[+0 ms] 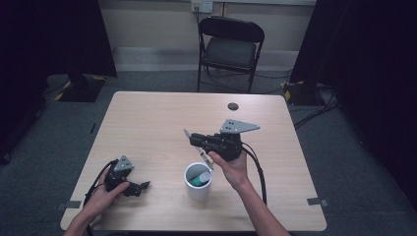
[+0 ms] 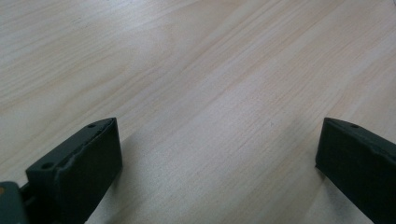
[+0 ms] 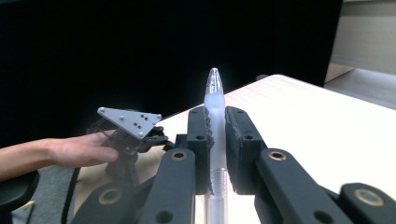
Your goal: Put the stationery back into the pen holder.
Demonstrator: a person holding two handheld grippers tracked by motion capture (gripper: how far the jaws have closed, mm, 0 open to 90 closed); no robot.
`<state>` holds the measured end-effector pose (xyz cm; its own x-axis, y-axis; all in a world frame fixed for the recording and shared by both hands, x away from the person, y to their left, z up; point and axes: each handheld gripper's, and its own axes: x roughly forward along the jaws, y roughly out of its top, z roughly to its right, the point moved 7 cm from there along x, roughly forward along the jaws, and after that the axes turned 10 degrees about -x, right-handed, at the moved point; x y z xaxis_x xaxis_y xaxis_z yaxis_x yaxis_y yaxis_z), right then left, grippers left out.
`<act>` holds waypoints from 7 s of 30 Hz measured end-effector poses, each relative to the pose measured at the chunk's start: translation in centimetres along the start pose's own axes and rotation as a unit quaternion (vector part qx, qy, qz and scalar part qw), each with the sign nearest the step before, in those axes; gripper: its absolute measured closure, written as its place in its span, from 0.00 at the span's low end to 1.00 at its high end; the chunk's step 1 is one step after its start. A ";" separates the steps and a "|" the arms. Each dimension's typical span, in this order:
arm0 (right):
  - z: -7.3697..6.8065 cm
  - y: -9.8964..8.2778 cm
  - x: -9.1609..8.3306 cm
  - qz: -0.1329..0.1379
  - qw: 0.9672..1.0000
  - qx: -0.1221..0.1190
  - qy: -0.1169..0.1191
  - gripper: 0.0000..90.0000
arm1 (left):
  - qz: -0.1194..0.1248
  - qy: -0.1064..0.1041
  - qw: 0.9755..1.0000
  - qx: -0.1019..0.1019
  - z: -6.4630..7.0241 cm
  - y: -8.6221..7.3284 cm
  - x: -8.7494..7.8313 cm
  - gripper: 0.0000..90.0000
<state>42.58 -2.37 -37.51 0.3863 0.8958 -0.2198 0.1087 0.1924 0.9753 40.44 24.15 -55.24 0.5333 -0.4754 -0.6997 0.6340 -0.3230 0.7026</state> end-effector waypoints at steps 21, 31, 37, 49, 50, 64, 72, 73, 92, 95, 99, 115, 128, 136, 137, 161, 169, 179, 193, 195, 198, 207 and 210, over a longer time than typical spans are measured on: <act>-0.4 -3.0 4.4 -0.046 0.998 0.003 0.033 0.90 | 0.000 0.000 1.000 -0.001 0.0 0.0 0.0 0.00; -0.3 -3.4 3.1 -0.061 0.998 -0.006 0.025 0.90 | 0.001 0.000 1.000 -0.001 0.0 0.0 0.0 0.00; -0.3 -3.9 1.5 -0.067 0.998 -0.010 0.017 0.90 | 0.001 0.000 1.000 -0.001 0.0 0.0 0.0 0.00; -0.2 -4.9 -1.1 -0.087 0.996 -0.011 0.004 0.89 | 0.001 0.000 1.000 -0.001 0.0 0.0 0.0 0.00; -0.2 -5.0 -1.2 -0.089 0.996 -0.012 0.004 0.89 | 0.000 0.000 1.000 -0.001 0.0 0.0 0.0 0.00; -0.3 -5.6 -1.8 -0.092 0.996 -0.009 0.002 0.89 | 0.000 0.000 1.000 0.000 0.0 0.0 0.0 0.00; -0.2 -5.8 -0.9 -0.079 0.997 -0.005 -0.005 0.89 | 0.000 0.000 1.000 0.000 0.0 0.0 0.0 0.00; -0.3 -5.9 -0.9 -0.081 0.997 -0.005 -0.004 0.89 | 0.000 0.000 1.000 0.000 0.0 0.0 0.0 0.00; 0.6 -7.5 -3.8 -0.096 0.995 0.009 -0.033 0.81 | 0.000 0.000 1.000 0.000 0.0 0.0 0.0 0.00; 1.4 -7.6 -4.1 -0.097 0.994 0.015 -0.042 0.79 | 0.000 0.000 1.000 0.000 0.0 0.0 0.0 0.00; 2.9 -8.2 -4.5 -0.106 0.993 0.023 -0.056 0.77 | 0.000 0.000 1.000 0.000 0.0 0.0 0.0 0.00; 7.1 -12.1 -1.0 -0.172 0.982 0.043 -0.068 0.83 | -0.001 0.000 1.000 0.000 0.0 0.0 0.0 0.00; 7.6 -14.7 2.5 -0.212 0.975 0.046 -0.055 0.86 | 0.000 0.000 1.000 0.000 0.0 0.0 0.0 0.00; 7.1 -15.4 1.9 -0.228 0.972 0.045 -0.044 0.88 | 0.000 0.000 1.000 0.000 0.0 0.0 0.0 0.00; 7.1 -15.4 1.7 -0.230 0.971 0.045 -0.048 0.88 | 0.000 0.000 1.000 0.000 0.0 0.0 0.0 0.00; 4.9 -16.8 -3.5 -0.259 0.964 0.033 -0.039 0.87 | 0.001 0.000 1.000 -0.001 0.0 0.0 0.0 0.00; 5.2 -16.8 -5.8 -0.263 0.962 0.037 -0.055 0.86 | 0.000 0.000 1.000 -0.001 0.0 0.0 0.0 0.00; 6.1 -16.3 -7.9 -0.240 0.964 0.044 -0.103 0.81 | 0.000 0.000 1.000 0.000 0.0 0.0 0.0 0.00; 8.8 -17.3 -5.7 -0.262 0.953 0.056 -0.144 0.66 | 0.001 0.000 1.000 -0.001 0.0 0.0 0.0 0.00; 8.7 -17.7 -5.6 -0.269 0.952 0.056 -0.138 0.66 | 0.001 0.000 1.000 -0.001 0.0 0.0 0.0 0.00; 8.3 -17.7 -5.4 -0.267 0.954 0.050 -0.127 0.74 | 0.001 0.000 1.000 -0.001 0.0 0.0 0.0 0.00; 7.1 -17.8 -6.1 -0.280 0.954 0.036 -0.105 0.70 | 0.000 0.000 1.000 -0.001 0.0 0.0 0.0 0.00; 6.9 -17.8 -5.7 -0.280 0.954 0.033 -0.103 0.68 | 0.001 0.000 1.000 -0.001 0.0 0.0 0.0 0.00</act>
<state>44.77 -13.73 -53.81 0.4225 0.5611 -0.7118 0.4060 0.5850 0.7021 40.44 24.13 -55.24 0.5340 -0.4760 -0.6988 0.6343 -0.3209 0.7033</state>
